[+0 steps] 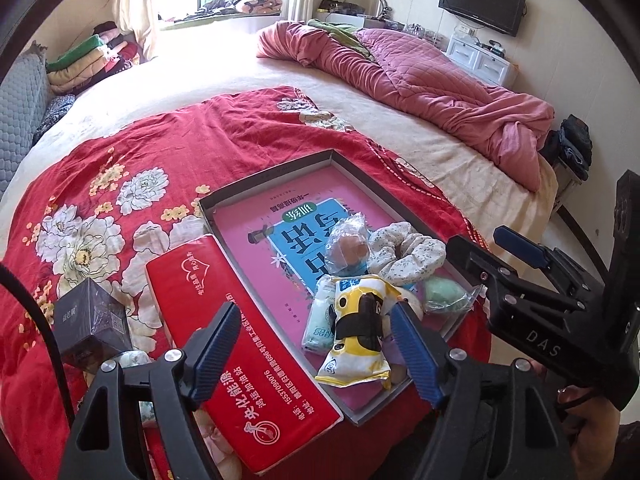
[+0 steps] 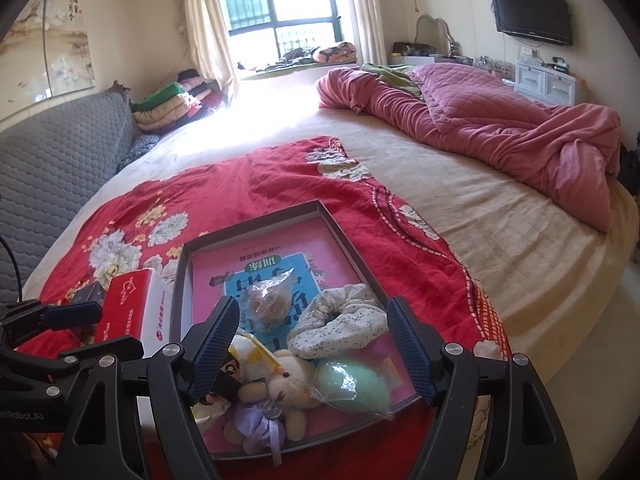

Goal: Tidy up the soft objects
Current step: 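Withdraw both open tools from the tray toward the remaining items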

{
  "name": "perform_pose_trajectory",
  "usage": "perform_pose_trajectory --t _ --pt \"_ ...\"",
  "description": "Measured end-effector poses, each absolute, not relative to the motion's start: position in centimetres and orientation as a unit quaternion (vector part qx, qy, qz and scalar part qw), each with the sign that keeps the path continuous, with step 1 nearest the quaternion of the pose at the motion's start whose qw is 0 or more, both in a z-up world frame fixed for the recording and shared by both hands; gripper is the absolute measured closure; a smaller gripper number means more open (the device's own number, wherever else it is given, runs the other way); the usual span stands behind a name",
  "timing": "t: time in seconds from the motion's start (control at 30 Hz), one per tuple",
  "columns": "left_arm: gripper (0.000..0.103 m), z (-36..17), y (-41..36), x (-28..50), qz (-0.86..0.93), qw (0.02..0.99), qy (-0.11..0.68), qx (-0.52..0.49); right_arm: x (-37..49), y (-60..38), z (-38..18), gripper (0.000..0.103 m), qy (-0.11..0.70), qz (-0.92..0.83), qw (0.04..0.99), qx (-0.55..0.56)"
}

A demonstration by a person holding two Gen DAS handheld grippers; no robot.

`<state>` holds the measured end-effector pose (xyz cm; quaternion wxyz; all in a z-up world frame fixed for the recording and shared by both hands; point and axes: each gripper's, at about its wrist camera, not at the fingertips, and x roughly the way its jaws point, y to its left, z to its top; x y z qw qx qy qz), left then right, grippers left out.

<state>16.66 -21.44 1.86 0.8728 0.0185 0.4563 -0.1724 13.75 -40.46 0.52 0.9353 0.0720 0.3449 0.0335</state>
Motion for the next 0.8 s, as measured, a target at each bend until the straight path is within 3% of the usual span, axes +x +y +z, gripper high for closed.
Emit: perform_pose_trajectory --t 0.8 --pt "0.026 5.2 -17.4 14.1 -0.159 0.889 0.429 -0.004 10.8 -37.4 4.5 0.026 0.318 0.022 0.947 0.043"
